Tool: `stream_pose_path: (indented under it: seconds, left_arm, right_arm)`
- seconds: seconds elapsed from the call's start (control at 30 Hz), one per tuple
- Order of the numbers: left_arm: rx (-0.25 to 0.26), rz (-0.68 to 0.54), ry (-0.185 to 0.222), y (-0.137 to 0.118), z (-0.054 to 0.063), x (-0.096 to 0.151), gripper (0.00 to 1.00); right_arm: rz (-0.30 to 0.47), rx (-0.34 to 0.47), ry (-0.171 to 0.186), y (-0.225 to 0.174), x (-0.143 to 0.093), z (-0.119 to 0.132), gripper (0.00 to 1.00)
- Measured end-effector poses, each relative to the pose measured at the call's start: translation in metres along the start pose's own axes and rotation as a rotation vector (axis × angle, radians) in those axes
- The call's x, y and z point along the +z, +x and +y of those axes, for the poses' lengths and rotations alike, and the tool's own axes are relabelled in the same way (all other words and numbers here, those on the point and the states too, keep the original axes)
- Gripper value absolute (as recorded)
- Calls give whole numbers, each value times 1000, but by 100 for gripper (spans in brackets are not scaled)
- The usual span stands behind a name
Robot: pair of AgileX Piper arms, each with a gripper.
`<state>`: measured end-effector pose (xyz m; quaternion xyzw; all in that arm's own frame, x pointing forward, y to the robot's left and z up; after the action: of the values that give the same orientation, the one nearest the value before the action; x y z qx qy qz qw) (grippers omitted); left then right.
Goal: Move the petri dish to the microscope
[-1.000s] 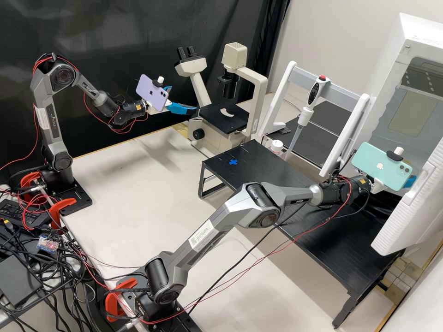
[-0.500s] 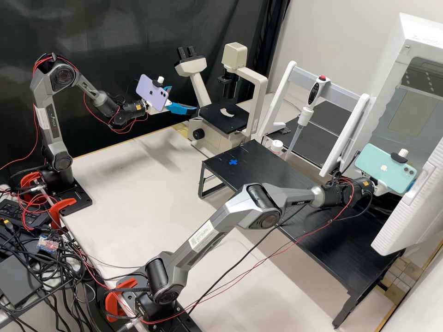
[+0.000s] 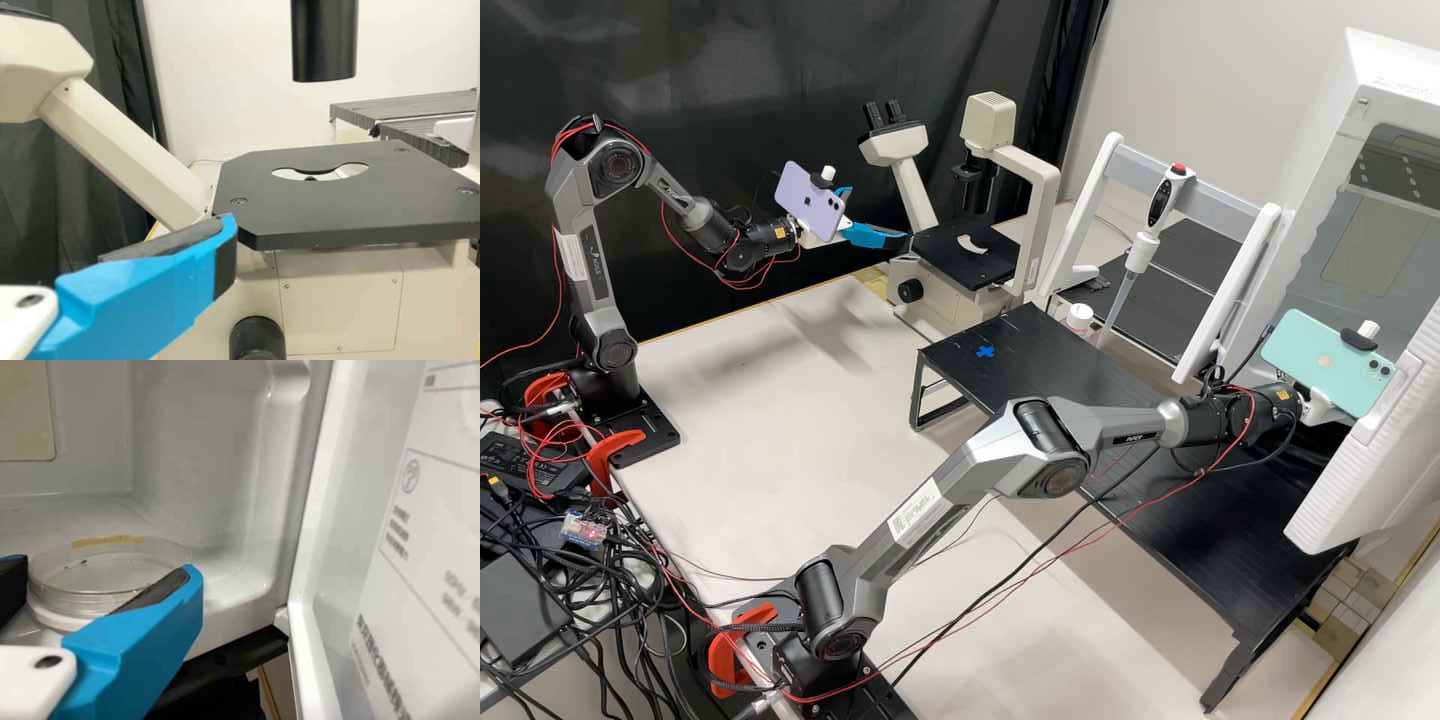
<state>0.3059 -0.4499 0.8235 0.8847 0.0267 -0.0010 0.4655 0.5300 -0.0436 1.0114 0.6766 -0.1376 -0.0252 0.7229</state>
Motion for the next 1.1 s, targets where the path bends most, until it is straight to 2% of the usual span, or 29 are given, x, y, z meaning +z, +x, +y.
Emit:
stream_pose_path:
  seconds: [0.37,0.7,1.1]
  left_arm:
    - [0,0,0,0,0,0,100]
    - [0,0,0,0,0,0,100]
    - [0,0,0,0,0,0,100]
  right_arm:
    - [2,-1,-2,-2,-3,1,0]
    - [34,6,-2,-24,-20,16,0]
    - [34,-22,2,-32,-18,10,0]
